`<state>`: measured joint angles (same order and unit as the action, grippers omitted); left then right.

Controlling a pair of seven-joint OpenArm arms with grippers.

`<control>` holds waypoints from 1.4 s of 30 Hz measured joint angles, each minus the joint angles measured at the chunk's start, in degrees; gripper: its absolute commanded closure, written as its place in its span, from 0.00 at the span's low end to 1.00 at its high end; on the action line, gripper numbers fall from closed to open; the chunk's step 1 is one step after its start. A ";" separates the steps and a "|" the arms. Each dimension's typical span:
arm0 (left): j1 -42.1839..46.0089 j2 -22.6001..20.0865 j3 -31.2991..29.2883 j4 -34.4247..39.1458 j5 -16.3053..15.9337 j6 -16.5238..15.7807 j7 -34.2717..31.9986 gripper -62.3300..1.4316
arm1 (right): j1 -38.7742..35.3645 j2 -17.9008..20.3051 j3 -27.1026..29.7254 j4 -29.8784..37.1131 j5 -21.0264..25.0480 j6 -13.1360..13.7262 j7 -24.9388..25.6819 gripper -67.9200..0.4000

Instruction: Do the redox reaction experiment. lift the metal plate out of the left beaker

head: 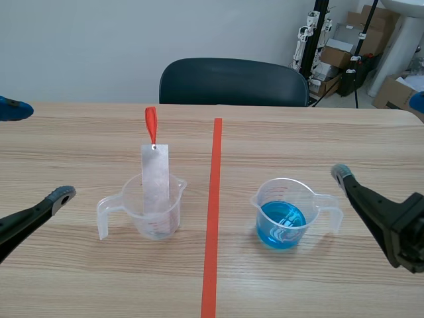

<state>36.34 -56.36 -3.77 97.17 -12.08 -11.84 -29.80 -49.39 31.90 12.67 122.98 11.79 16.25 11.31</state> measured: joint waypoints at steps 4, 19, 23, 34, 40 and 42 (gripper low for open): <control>0.00 0.00 0.00 0.00 0.00 0.00 0.00 0.00 | 0.00 0.00 0.00 0.00 0.00 0.00 0.00 0.00; 0.00 0.00 0.00 -0.02 0.00 0.00 0.90 0.00 | 0.00 0.00 0.00 0.00 0.00 0.00 0.00 0.00; 0.00 0.00 0.00 -0.02 0.00 0.00 0.90 0.00 | 0.52 0.00 0.00 0.00 0.02 0.00 -0.96 0.00; 0.00 0.00 0.00 -0.07 0.00 0.00 -0.42 0.00 | 5.99 3.30 0.00 -0.02 10.73 0.52 -7.80 0.00; 0.00 0.00 0.00 -0.07 0.00 0.00 -0.42 0.00 | 9.81 6.73 -0.04 -0.02 15.34 3.58 -12.79 0.00; 0.00 0.00 0.00 -0.07 0.02 -0.02 -0.42 0.00 | 10.86 8.17 -0.61 -0.13 15.76 3.65 -12.70 0.00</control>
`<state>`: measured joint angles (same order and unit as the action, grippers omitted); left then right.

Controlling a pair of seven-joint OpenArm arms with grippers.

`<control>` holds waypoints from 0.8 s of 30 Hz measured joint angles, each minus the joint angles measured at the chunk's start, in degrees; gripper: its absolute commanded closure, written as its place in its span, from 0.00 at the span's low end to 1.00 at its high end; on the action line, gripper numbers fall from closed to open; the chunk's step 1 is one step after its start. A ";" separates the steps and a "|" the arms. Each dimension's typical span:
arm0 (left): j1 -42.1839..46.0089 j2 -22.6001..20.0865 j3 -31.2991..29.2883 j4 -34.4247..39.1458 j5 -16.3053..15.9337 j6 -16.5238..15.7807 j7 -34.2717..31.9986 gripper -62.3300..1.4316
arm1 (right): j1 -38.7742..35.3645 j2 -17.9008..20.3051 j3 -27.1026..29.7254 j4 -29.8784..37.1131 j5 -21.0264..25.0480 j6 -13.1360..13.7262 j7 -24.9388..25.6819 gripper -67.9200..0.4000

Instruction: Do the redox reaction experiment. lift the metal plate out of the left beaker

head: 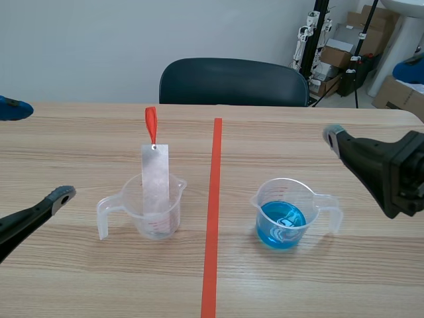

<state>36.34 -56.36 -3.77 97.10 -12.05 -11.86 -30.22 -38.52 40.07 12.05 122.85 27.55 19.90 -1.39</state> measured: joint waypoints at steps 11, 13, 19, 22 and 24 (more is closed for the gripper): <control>-0.02 2.54 0.00 0.00 -0.04 -0.02 1.44 0.00 | 8.87 8.39 -12.15 -5.49 5.51 0.00 4.31 0.00; 0.00 4.42 0.00 0.00 -0.02 0.02 3.63 0.00 | 11.06 9.55 -14.84 -6.03 5.51 0.02 4.55 0.00; 0.96 13.00 0.00 -2.97 0.28 -0.17 4.96 0.00 | 17.57 13.14 -22.38 -6.97 5.51 -0.15 5.05 0.00; 2.10 17.40 0.00 -8.17 1.77 -0.22 3.43 0.00 | 18.67 14.10 -25.14 -7.19 5.35 -1.27 5.51 0.00; 2.78 20.13 0.00 -12.39 2.51 -0.20 1.40 0.00 | 18.64 14.08 -26.21 -7.61 4.79 -3.23 6.45 0.00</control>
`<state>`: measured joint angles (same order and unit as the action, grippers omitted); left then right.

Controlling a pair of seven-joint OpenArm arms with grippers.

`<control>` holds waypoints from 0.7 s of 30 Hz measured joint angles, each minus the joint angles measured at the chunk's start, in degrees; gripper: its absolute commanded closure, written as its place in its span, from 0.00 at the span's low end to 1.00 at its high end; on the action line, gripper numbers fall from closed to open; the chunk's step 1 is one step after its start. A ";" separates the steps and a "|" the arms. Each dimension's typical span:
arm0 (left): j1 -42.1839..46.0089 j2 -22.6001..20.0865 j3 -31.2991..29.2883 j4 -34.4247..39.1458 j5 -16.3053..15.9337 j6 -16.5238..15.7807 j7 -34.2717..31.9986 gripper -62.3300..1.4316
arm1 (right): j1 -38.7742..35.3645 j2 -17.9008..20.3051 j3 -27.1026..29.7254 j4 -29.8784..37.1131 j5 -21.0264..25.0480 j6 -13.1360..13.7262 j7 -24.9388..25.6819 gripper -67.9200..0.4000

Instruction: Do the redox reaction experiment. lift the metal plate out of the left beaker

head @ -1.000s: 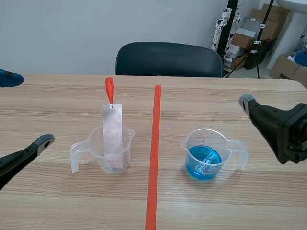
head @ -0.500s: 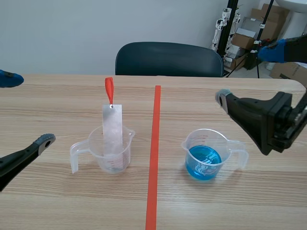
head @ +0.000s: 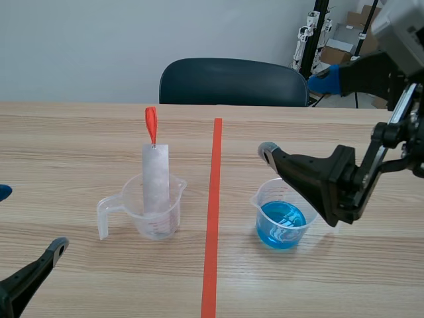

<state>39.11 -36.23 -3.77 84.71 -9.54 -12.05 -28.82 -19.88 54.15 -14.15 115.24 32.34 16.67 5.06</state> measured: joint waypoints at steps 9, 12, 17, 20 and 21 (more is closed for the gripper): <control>2.43 7.58 0.02 -19.43 5.27 -0.26 -17.25 0.00 | -0.04 0.00 -2.69 -3.41 -0.37 -8.13 1.22 0.00; 2.49 9.46 0.02 -25.16 8.07 -0.44 -28.09 0.00 | -0.11 1.09 -4.50 -4.61 0.13 -8.04 4.61 0.00; 2.45 12.15 0.02 -31.91 10.60 -0.48 -42.14 0.00 | 4.07 5.29 -8.66 -4.74 6.64 -7.26 3.72 0.00; 1.14 14.05 0.02 -34.95 11.93 -1.31 -45.11 0.00 | 7.43 6.84 -10.40 -4.74 9.05 -7.37 3.28 0.00; 0.24 14.84 0.02 -36.22 11.89 -1.29 -45.42 0.00 | 8.46 7.17 -11.02 -4.74 9.60 -7.45 3.08 0.00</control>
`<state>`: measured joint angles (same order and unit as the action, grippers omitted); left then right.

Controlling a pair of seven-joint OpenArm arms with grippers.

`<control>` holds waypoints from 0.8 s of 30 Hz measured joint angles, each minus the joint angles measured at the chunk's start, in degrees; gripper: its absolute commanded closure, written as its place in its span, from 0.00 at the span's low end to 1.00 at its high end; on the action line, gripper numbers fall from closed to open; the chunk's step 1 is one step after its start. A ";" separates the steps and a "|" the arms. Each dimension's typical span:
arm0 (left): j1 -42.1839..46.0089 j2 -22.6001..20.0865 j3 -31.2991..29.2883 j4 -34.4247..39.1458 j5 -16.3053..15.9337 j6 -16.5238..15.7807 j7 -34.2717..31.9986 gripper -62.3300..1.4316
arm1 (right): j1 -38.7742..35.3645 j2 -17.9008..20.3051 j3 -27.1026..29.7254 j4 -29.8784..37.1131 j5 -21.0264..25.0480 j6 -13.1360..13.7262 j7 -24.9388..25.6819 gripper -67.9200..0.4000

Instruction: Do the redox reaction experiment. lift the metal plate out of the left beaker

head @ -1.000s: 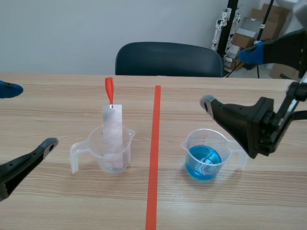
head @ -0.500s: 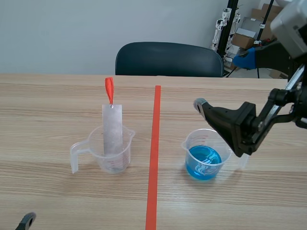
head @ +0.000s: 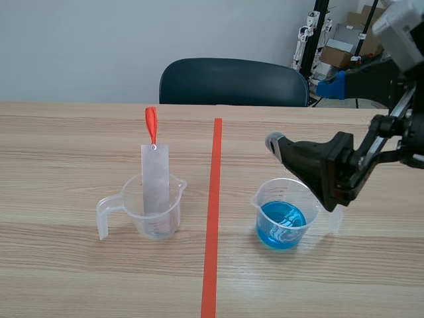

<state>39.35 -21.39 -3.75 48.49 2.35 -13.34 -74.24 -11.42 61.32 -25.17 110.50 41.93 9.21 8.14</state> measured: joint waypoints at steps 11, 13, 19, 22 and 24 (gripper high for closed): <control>-13.27 2.97 0.00 -13.11 3.63 -5.35 -9.46 0.00 | 10.45 -0.66 -9.16 -4.00 3.54 0.04 -2.69 0.00; -15.52 2.97 0.00 -13.97 4.46 -7.61 -10.71 0.00 | 12.57 -1.90 -10.73 -5.49 3.54 0.28 -4.94 0.00; -21.27 3.43 0.00 -15.04 6.84 -8.94 -11.56 0.00 | 14.91 -8.11 -10.80 -11.26 2.86 4.39 -8.61 0.00; -22.23 3.63 0.00 -14.91 10.34 -11.21 -11.93 0.00 | 15.32 -10.97 -10.80 -13.11 2.82 5.05 -9.79 0.00; -22.05 3.96 0.00 -14.86 9.97 -11.34 -11.98 0.00 | 15.39 -11.85 -10.80 -13.27 1.73 6.47 -9.77 0.00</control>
<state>17.30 -17.43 -3.75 33.63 12.32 -24.69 -86.21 3.97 49.47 -35.97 97.23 43.66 15.68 -1.63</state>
